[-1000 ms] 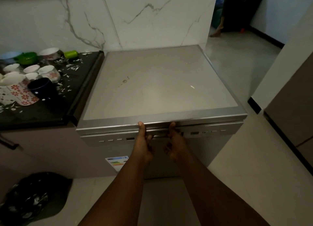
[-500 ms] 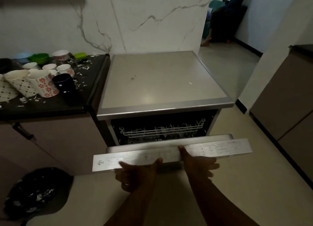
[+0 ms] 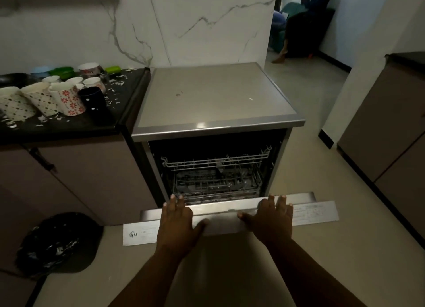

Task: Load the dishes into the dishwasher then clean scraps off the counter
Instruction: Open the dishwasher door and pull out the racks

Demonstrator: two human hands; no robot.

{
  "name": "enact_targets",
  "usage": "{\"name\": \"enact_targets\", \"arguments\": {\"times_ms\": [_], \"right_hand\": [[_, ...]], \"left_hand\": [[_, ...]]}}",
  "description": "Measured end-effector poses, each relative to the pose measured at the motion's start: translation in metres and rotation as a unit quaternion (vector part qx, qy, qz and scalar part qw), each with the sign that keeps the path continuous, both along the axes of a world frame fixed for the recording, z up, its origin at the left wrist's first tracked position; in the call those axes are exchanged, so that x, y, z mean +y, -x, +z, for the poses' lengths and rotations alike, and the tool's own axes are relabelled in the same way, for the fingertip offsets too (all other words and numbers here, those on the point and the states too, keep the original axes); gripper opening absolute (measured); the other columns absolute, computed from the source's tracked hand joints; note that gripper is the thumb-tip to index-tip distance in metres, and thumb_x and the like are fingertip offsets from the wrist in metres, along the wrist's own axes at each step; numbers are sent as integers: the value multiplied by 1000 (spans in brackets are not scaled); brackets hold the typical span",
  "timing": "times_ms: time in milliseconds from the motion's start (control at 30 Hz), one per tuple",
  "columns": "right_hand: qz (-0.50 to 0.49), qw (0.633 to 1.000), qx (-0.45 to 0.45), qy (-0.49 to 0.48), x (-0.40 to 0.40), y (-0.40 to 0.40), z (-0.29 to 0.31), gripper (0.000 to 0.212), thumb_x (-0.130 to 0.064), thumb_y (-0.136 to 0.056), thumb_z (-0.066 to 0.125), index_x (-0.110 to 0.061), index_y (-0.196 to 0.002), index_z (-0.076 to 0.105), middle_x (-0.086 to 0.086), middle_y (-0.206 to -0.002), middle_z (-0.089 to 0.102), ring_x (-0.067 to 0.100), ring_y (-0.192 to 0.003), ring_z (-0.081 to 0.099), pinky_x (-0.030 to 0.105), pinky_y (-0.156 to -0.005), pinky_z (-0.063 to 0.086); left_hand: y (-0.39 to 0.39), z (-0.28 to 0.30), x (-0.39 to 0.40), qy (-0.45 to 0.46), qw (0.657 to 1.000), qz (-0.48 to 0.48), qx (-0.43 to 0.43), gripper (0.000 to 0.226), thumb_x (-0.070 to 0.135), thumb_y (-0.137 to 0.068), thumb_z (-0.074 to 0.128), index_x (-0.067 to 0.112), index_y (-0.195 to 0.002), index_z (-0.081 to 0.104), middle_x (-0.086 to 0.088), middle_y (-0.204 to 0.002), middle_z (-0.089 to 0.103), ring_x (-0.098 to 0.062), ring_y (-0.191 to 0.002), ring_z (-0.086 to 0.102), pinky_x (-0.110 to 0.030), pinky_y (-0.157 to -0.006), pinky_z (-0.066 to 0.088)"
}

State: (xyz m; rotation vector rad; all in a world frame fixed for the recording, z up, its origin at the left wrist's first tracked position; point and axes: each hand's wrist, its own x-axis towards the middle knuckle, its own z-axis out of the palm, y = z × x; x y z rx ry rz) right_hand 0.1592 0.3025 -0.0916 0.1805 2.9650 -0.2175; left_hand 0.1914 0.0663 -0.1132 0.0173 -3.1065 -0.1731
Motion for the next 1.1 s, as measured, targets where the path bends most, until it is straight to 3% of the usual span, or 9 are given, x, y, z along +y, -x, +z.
{"name": "enact_targets", "arguments": {"times_ms": [133, 200, 300, 433, 633, 700, 833, 967, 1100], "right_hand": [[104, 994, 18, 30, 20, -37, -40, 88, -74, -70, 45, 3, -108, 63, 27, -121, 58, 47, -115, 54, 56, -96, 45], [124, 991, 27, 43, 33, -63, -63, 83, -68, -70, 55, 1, -115, 59, 24, -121, 60, 43, -113, 57, 52, -98, 44], [170, 985, 28, 29, 56, -104, -96, 87, -66, -75, 41, -5, -137, 44, 18, -135, 53, 36, -127, 49, 48, -109, 32], [191, 981, -36, 21, 68, -143, -131, 91, -71, -77, 44, -19, -149, 27, 1, -138, 48, 21, -126, 47, 42, -113, 26], [196, 972, -126, 25, 82, -195, -217, 71, -61, -89, 39, -21, -147, 29, 1, -146, 40, 23, -135, 36, 38, -115, 26], [195, 968, -155, 17, 86, -212, -246, 67, -57, -91, 36, -18, -146, 35, 5, -143, 45, 26, -131, 43, 41, -111, 34], [211, 956, -205, -5, 94, -241, -315, 69, -52, -89, 29, -3, -127, 60, 17, -124, 63, 37, -107, 64, 46, -91, 48], [220, 944, -246, 2, 98, -258, -378, 76, -52, -94, 25, -8, -152, 5, 14, -159, 5, 36, -146, 11, 35, -115, 2], [213, 932, -294, -17, 98, -259, -429, 80, -56, -97, 28, -13, -151, -13, 9, -159, -13, 30, -147, -5, 35, -118, -3]], "left_hand": [[-25, -22, 17, -95, 995, 20, -23, 38, 55, -89, 44, 18, -88, 54, -7, -106, 55, -29, -110, 49, -35, -92, 36], [-52, -36, 24, -122, 992, 32, 1, 32, 53, -86, 52, 21, -89, 48, -4, -96, 54, -25, -97, 51, -34, -79, 40], [-95, -61, 29, -144, 989, 31, -15, 51, 52, -84, 58, 23, -123, 43, -1, -107, 58, -21, -103, 56, -31, -81, 46], [-151, -112, 42, -107, 985, 9, -138, 72, 58, -92, 38, 24, -151, 17, -1, -156, 23, -20, -144, 20, -30, -116, 14], [-208, -205, 53, -102, 961, 5, -257, 108, 85, -63, -5, 24, -151, -7, 7, -150, -20, -18, -146, -10, -29, -112, -10], [-223, -234, 54, -94, 959, -10, -269, 113, 87, -63, -8, 19, -152, 4, 1, -154, -8, -23, -147, 2, -33, -113, -1], [-250, -298, 63, -79, 948, -39, -306, 85, 68, -88, 28, 1, -135, 49, -22, -139, 48, -41, -123, 52, -53, -97, 44], [-261, -359, 65, -56, 943, -49, -326, 90, 66, -82, 36, -1, -143, 37, -25, -146, 37, -45, -130, 42, -56, -103, 36], [-265, -408, 63, -24, 926, -57, -373, 91, 68, -88, 30, 9, -153, 5, -15, -158, 8, -35, -145, 13, -47, -118, 17]]}}
